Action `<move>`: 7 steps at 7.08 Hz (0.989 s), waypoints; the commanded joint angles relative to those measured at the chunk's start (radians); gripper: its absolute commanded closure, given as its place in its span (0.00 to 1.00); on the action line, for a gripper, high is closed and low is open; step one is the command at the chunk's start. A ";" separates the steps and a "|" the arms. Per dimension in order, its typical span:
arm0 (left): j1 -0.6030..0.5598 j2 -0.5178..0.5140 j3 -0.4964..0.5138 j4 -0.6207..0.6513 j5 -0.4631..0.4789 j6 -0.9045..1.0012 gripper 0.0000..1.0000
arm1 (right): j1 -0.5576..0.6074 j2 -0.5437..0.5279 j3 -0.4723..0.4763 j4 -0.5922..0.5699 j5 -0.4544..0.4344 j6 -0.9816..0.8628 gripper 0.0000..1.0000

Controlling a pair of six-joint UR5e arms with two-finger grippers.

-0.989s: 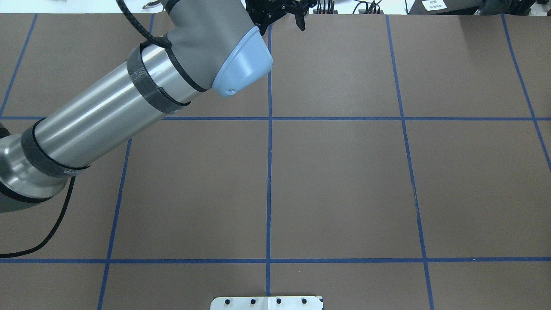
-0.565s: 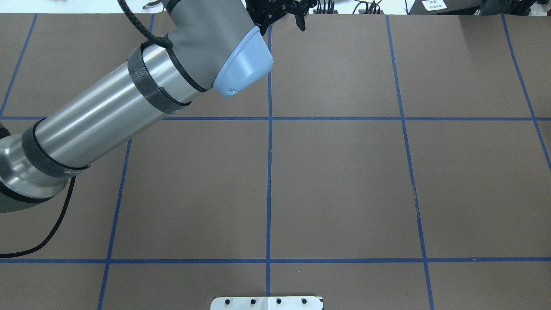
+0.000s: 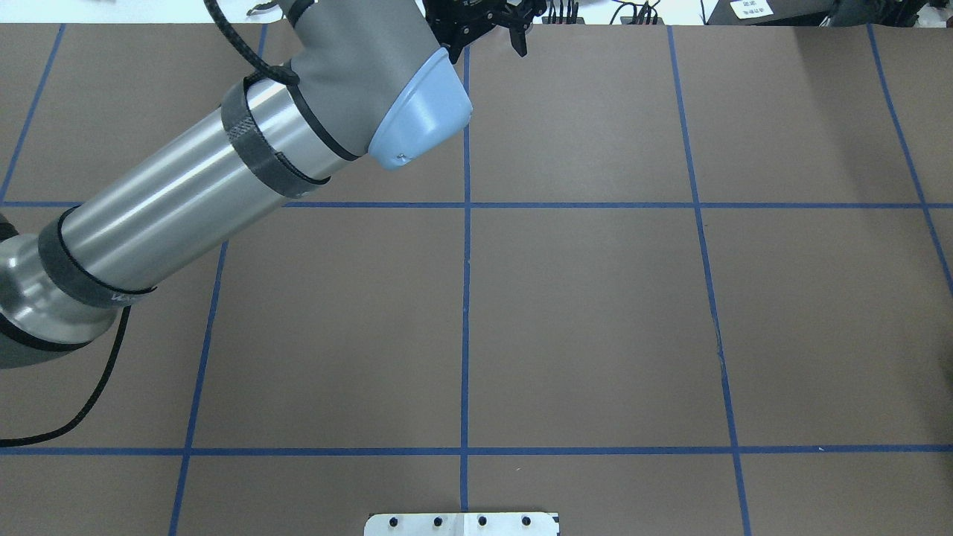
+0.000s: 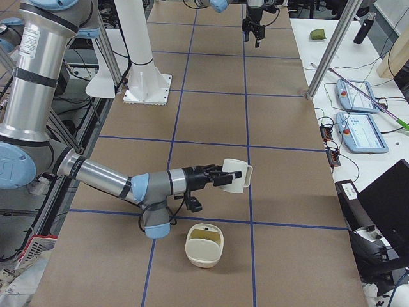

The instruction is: Left arm hands cup to right arm to dump lemon

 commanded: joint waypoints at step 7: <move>-0.001 0.001 0.107 -0.009 0.051 0.047 0.00 | -0.591 0.463 0.060 -0.712 -0.490 -1.541 1.00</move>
